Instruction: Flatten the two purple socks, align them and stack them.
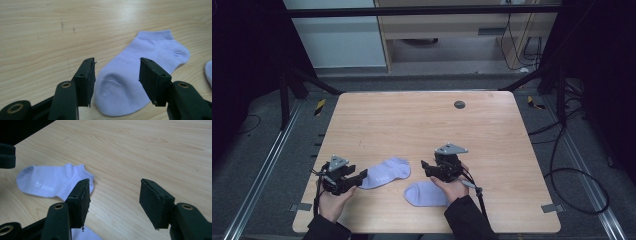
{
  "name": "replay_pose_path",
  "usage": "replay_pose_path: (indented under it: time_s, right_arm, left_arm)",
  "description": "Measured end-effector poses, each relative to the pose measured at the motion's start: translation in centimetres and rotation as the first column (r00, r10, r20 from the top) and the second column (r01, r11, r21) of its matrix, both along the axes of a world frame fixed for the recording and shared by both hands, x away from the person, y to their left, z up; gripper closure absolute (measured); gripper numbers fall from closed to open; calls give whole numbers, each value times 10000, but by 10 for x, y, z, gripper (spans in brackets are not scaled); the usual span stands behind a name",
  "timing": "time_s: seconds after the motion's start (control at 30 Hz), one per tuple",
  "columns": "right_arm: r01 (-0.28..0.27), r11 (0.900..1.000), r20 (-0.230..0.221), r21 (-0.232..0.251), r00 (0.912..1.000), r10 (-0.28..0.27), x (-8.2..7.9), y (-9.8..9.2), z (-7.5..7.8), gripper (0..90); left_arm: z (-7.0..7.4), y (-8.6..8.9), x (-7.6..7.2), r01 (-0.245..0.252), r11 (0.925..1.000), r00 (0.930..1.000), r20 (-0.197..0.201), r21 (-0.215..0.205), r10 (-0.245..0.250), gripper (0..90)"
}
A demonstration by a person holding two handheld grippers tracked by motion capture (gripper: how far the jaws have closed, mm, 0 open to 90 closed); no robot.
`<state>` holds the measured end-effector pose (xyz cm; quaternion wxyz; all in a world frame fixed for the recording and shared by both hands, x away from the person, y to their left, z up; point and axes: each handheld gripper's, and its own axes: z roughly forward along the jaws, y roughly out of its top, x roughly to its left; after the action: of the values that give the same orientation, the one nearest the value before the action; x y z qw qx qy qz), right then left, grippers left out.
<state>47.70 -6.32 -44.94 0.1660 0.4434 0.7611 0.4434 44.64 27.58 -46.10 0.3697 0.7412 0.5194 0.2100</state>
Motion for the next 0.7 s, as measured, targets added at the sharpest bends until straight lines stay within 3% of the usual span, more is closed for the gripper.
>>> replay_pose_path:
  time_s: [0.33, 0.7]
  right_arm:
    - [-73, 9997, -258, -236, 9996, 67, 22, 33, -11, 451]
    - [-417, 9963, -714, -752, 9968, 363, 35, 62, -31, 515]
  left_arm:
    - [-13, 10, 5, -360, 9991, 9987, -355, 225, 368, 487]
    - [-20, 9, 6, -285, 9982, 9978, -590, 530, 317, 528]
